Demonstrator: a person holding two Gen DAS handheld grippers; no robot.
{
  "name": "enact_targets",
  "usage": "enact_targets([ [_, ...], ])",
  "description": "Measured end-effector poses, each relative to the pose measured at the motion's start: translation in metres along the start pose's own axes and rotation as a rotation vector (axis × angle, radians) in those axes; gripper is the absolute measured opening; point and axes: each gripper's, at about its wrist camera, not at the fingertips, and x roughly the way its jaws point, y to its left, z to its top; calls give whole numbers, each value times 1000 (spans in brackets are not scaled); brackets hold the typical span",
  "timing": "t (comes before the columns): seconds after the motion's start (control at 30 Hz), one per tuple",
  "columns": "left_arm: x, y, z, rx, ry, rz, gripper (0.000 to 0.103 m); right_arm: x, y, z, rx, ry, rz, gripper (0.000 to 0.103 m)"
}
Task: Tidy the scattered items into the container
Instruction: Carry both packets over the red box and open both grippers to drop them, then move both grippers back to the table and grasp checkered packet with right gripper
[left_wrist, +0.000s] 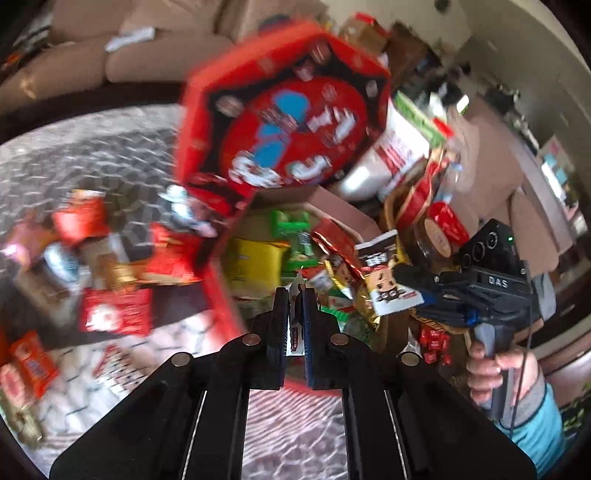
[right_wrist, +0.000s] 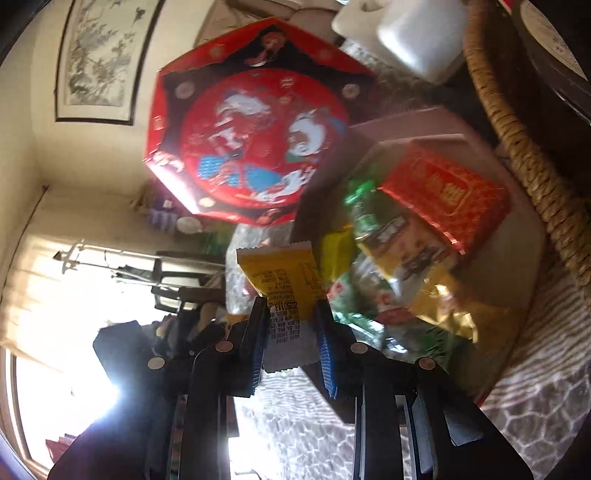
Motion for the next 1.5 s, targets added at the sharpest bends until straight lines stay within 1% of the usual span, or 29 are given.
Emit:
enact_targets([
  [0.07, 32, -5, 5, -6, 47, 14, 7, 6, -9, 1, 39, 13, 10, 25],
  [0.13, 55, -6, 5, -9, 76, 40, 7, 7, -21, -2, 71, 31, 15, 25],
  [0.2, 68, -5, 3, -4, 84, 74, 7, 19, -26, 2, 91, 54, 21, 25],
  [0.33, 71, -3, 2, 28, 81, 148, 11, 39, -17, 11, 90, 64, 41, 26],
  [0.37, 70, -3, 2, 40, 82, 164, 13, 46, -16, 13, 96, 72, 42, 27],
  [0.4, 67, -4, 1, 51, 81, 189, 19, 51, -16, 14, 102, 80, 30, 28],
  [0.43, 64, -4, 0, 64, 74, 204, 23, 56, -18, 13, 110, 92, -1, 29],
  [0.47, 59, -6, 0, 81, 64, 217, 32, 59, -20, 13, 110, 103, -41, 30],
  [0.5, 54, -9, -1, 103, 54, 232, 35, 58, -19, 11, 79, 107, -107, 32],
  [0.53, 49, -12, -2, 130, 43, 256, 35, 55, -16, 10, 38, 98, -162, 35],
  [0.6, 41, -18, -5, 172, 25, 299, 35, 43, -4, 8, -59, 60, -235, 36],
  [0.7, 32, -25, -7, 186, 9, 308, 35, 22, 17, 2, -203, -23, -351, 36],
  [0.77, 26, -32, -11, 206, -2, 320, 35, 14, 33, -6, -299, -43, -435, 36],
  [0.87, 20, -38, -12, 214, -13, 327, 35, 12, 50, -17, -386, -48, -486, 36],
  [1.0, 11, -43, -17, 212, -20, 332, 35, 13, 70, -30, -468, -48, -520, 36],
  [1.13, -2, -44, -23, 209, -29, 346, 35, 18, 84, -41, -514, -44, -531, 37],
  [1.23, -15, -40, -31, 192, -40, 353, 38, 23, 91, -54, -537, -43, -522, 42],
  [1.27, -22, -37, -34, 180, -48, 352, 43, 26, 92, -59, -543, -45, -517, 45],
  [1.3, -30, -33, -38, 164, -58, 348, 50, 27, 94, -64, -552, -47, -515, 46],
  [1.33, -40, -26, -43, 139, -74, 344, 54, 28, 97, -70, -567, -49, -517, 48],
  [1.37, -53, -15, -50, 107, -94, 344, 61, 29, 101, -75, -582, -54, -517, 48],
  [1.4, -64, -3, -57, 79, -107, 350, 65, 28, 105, -80, -597, -60, -514, 48],
  [1.5, -93, 29, -88, 46, -117, 382, 68, 19, 117, -87, -624, -108, -503, 48],
])
